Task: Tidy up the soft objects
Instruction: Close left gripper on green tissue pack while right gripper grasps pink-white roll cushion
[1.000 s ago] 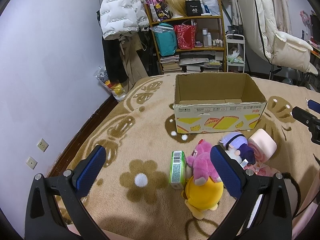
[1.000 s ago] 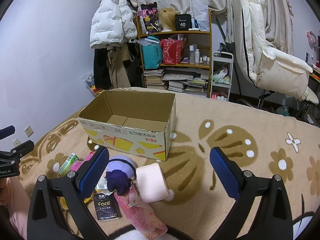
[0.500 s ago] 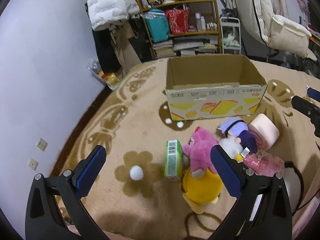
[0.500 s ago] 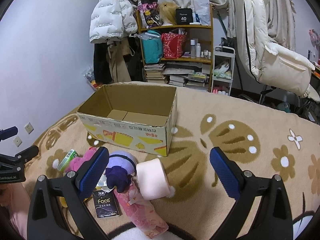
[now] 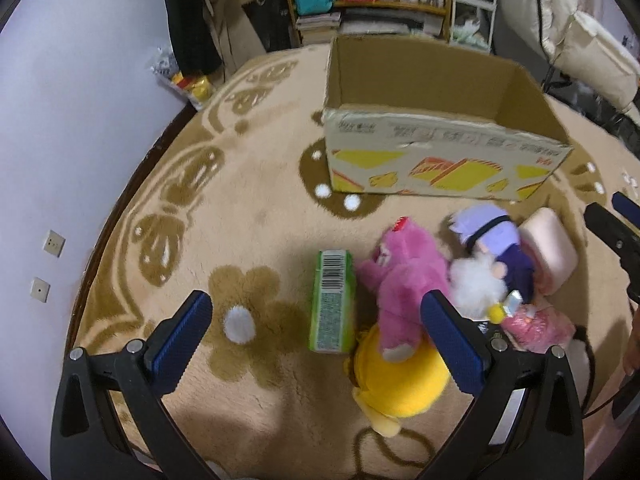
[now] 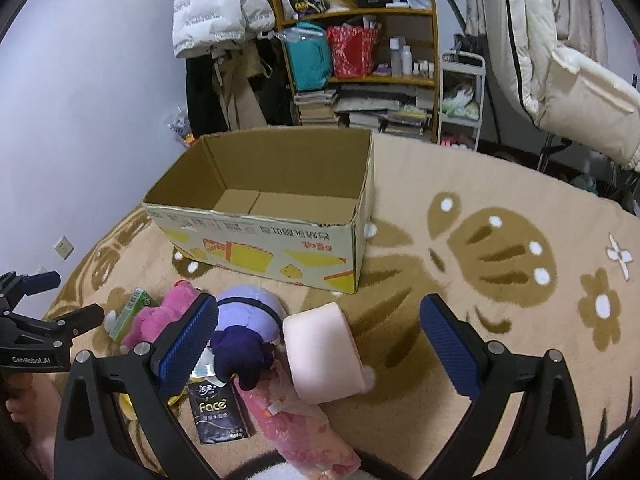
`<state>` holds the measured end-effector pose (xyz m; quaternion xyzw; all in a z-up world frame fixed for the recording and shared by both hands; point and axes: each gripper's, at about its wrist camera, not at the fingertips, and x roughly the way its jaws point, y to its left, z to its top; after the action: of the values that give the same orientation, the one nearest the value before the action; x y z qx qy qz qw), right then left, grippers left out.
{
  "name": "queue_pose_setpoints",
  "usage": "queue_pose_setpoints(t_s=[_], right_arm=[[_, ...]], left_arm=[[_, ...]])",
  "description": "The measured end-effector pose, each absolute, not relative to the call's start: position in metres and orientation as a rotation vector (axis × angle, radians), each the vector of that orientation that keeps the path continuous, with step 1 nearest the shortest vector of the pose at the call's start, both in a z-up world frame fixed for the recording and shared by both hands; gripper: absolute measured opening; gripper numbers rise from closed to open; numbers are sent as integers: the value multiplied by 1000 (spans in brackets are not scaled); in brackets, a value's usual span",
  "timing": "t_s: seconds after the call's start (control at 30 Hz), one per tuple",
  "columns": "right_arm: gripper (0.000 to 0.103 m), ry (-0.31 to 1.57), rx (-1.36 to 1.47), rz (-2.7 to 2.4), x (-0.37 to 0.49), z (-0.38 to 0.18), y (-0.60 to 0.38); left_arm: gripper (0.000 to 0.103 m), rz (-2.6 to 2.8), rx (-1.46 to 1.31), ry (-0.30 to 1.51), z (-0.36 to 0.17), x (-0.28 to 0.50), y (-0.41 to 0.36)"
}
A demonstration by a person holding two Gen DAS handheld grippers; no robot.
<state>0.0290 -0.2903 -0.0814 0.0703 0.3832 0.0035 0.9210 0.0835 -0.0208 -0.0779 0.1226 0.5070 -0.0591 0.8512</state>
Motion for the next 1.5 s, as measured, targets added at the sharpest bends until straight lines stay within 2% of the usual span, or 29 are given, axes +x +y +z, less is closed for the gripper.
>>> queue_pose_setpoints(t_s=[0.53,1.17,1.23,1.43,1.5], right_arm=[[103,900,102,5,66,-119,-286],[103,988,158,-23,74,-147,-299],[90,980,169,-25,73,-146,-301],[80,1018,212,-5,75,-153,-306],[79,1022,222,8,75,-154,-306]], left_arm=[[103,-86,249,1200,-124,125,-12],[103,-39,176,1304,-148,140,7],[99,-48,185,1311,-150,140,5],[75,-116,155,1335,-155,143,1],[64,-139,146,1338,-155,143,0]])
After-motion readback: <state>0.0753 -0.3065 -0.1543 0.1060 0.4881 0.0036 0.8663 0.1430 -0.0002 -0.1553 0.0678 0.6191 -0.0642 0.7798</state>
